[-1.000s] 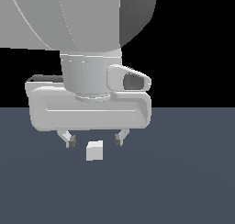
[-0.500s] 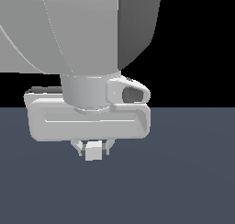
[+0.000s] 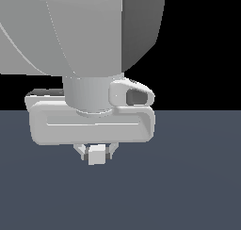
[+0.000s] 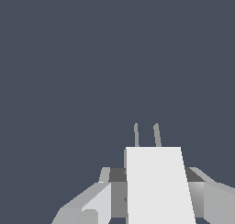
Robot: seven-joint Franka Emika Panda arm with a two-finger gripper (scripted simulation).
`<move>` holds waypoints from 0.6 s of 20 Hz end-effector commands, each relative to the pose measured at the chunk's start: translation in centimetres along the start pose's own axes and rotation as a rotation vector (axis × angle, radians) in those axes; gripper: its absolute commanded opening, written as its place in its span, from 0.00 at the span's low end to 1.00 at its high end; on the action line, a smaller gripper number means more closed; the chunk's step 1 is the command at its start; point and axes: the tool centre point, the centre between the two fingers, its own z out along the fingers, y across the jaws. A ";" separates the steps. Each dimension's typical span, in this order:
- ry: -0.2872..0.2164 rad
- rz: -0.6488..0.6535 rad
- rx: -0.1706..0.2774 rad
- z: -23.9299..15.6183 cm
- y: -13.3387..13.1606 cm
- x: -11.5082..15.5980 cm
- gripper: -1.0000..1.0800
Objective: Plug the charger into the wall socket.
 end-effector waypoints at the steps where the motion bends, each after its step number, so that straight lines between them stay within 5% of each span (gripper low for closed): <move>1: 0.000 0.003 -0.001 -0.1 0.0 0.2 0.00; 12: 0.002 0.064 -0.023 -2.0 -0.4 4.6 0.00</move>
